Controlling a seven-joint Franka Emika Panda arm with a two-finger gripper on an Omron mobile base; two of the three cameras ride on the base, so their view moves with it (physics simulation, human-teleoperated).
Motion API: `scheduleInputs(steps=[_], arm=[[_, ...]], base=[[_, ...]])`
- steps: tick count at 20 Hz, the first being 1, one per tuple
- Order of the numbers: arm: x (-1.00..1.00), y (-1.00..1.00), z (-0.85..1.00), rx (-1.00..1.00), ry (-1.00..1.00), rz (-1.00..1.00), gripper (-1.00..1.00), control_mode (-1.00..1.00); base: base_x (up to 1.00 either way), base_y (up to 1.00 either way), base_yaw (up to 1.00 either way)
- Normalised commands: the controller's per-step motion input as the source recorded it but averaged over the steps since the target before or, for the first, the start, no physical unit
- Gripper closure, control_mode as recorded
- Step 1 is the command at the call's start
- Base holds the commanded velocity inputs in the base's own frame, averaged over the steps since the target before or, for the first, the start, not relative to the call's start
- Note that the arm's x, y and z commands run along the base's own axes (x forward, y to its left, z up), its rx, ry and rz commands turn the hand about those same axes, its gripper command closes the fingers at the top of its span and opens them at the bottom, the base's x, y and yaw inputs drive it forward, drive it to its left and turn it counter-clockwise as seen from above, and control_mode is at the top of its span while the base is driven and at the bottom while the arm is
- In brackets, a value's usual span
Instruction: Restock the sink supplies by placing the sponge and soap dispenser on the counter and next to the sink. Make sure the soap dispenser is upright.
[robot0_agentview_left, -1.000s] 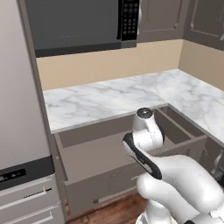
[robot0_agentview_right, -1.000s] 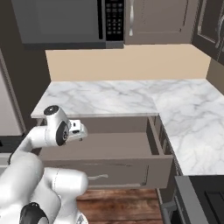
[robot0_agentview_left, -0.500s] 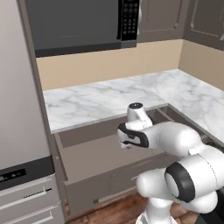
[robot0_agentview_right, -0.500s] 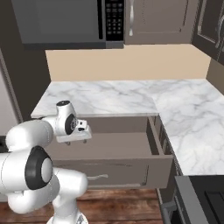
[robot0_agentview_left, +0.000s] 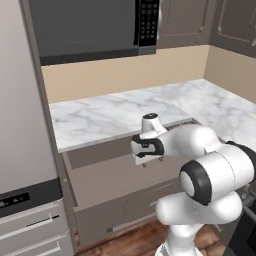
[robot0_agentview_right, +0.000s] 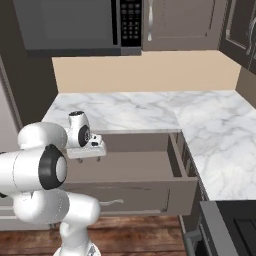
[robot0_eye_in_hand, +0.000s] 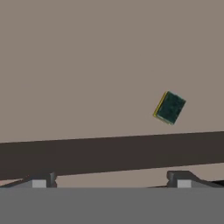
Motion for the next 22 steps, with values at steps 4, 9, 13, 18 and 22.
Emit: scheduleInputs(steps=[4, 9, 13, 18, 22], arm=[[0.05, 0.0, -0.03, 0.0, 0.0, -0.03, -1.0, -1.0], [0.07, 0.0, -0.03, 0.0, 0.0, -0.03, -1.0, -1.0], [0.18, -0.04, 0.0, 0.0, 0.0, -0.05, -1.0, -1.0], [0.14, -0.39, 0.0, 0.05, 0.0, -0.08, -1.0, -1.0], [0.16, -0.55, 0.0, 0.08, 0.0, -0.05, -1.0, -1.0]], base=[[0.0, 0.0, 0.0], [0.0, 0.0, 0.0], [0.0, 0.0, 0.0], [0.0, 0.0, 0.0], [0.0, 0.0, 0.0]])
